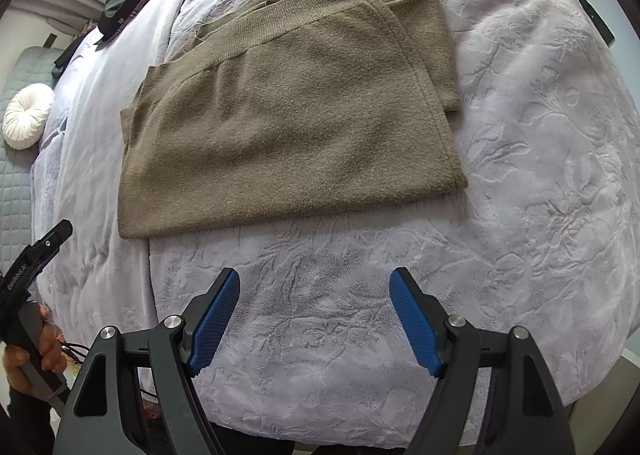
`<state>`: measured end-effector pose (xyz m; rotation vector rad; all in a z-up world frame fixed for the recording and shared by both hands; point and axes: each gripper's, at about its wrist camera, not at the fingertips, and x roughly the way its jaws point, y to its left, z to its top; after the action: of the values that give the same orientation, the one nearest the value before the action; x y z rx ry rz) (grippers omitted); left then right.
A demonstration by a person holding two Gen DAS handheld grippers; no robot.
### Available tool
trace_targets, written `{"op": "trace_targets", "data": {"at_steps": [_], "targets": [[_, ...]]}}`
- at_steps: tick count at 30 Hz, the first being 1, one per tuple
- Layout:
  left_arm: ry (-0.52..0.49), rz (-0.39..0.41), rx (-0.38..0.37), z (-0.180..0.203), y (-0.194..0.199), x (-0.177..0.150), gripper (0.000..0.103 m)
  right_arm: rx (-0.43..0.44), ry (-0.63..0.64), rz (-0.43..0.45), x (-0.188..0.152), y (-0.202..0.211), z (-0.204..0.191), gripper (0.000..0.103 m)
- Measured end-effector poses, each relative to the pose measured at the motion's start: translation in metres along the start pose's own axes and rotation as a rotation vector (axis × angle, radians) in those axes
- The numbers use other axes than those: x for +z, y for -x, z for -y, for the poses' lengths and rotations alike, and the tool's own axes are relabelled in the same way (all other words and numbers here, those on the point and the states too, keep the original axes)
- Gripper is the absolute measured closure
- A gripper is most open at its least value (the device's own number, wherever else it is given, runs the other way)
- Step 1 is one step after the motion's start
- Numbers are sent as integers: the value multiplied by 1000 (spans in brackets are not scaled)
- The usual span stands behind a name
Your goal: Fold small clothes
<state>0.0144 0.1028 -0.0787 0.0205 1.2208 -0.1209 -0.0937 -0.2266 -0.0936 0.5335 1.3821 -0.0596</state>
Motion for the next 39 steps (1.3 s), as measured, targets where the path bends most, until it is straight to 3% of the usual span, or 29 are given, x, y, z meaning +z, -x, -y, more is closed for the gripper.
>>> {"op": "trace_targets", "data": {"at_steps": [8,21,33,39], "targets": [[57,-93,10,-5,-15,-4,1,7,13,-8,-1,-1,-7,23],[64,-166,1,-17,-41,-14,1,9,-53,-80,-7,-21,-5,23],[48,-194,10,-30,-57,-14,1,87,-129,-130,-2,-51,-22,23],[12,-213,33,-38,-65,-13,1,197,-204,-134,-1,-68,-35,23]]}}
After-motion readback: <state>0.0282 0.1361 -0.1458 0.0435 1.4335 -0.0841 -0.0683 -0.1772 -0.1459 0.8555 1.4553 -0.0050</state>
